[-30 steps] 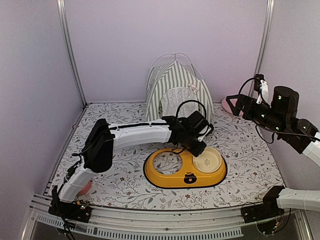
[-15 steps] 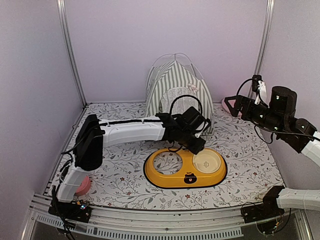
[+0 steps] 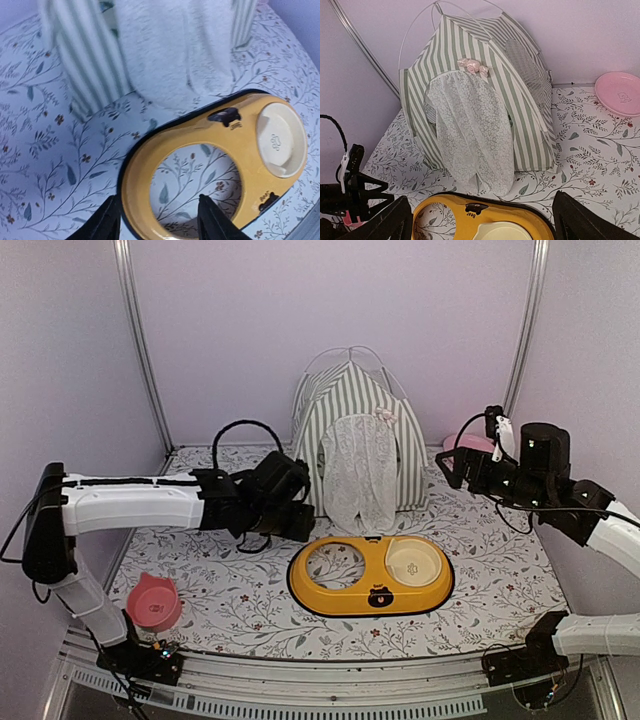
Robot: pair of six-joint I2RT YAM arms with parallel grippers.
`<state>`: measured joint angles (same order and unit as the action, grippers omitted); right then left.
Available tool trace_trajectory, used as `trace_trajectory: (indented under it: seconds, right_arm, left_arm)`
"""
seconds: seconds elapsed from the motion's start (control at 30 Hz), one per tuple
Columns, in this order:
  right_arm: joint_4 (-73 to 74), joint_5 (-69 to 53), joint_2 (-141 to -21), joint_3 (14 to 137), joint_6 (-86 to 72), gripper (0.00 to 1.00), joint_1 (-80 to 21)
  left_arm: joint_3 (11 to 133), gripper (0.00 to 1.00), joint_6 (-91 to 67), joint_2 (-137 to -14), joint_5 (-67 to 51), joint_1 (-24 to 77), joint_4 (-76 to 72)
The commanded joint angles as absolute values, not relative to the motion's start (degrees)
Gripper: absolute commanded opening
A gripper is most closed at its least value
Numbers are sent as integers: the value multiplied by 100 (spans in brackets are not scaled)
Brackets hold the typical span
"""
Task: Set up the pet tent
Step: Pick up the pet food bowl at the corner of the board.
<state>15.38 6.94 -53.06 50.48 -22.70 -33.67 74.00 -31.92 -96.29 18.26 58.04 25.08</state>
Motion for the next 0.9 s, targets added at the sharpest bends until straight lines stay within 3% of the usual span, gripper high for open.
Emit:
trace_trajectory:
  seconds: [0.0,0.47,0.87]
  right_arm:
    - [1228,496,-5513,5015,-2246,99,-3351]
    - [945,186,-5947,4926,-2217,99,-3350]
    - [1060,178,-5817,4875,-2283,99,-3353]
  left_arm:
    - [6298,54,-4534,-8955,2669,5469,2987]
    - [3527,56,-7487,-6387,2711,4357,4261]
    - [2945,56,-7293,-6351,2721,3270,3683]
